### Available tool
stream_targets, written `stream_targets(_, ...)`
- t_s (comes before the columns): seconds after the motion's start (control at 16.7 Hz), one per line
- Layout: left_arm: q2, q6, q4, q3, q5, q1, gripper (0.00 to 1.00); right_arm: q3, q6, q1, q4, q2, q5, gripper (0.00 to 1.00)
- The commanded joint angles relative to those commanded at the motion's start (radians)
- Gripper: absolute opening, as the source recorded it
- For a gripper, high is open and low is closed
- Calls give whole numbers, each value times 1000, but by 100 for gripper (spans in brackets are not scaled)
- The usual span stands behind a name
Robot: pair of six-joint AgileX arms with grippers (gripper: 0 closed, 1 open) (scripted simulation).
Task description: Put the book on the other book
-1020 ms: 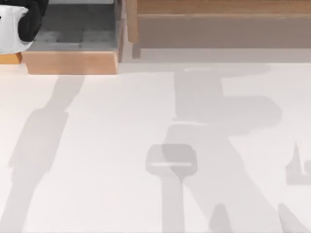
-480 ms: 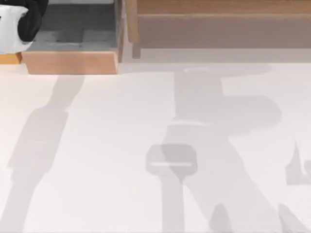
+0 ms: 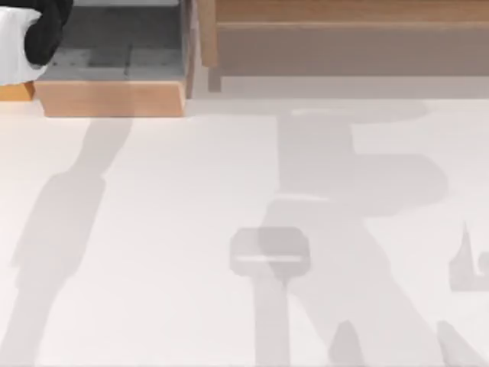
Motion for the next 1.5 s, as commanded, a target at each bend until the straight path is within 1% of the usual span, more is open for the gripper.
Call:
stream_targets(0.48,-28,8,-6,-14,4,2,0,0,0,0,0,0,0,100)
stream_targets(0.6,-75,43,7,-31,34,9,0,0,0,0,0,0,0,100)
stream_targets(0.72,-152,108,30,-53,84,29,0,0,0,0,0,0,0,100)
stream_targets(0.9,-295,258,73,-91,180,91,0,0,0,0,0,0,0,100)
stream_targets(1.08,-434,458,106,-144,286,193,0,0,0,0,0,0,0,100)
stream_targets(1.32,-552,779,104,-246,421,390,0,0,0,0,0,0,0,100)
stream_targets(1.5,-575,1039,70,-327,511,552,0,0,0,0,0,0,0,100)
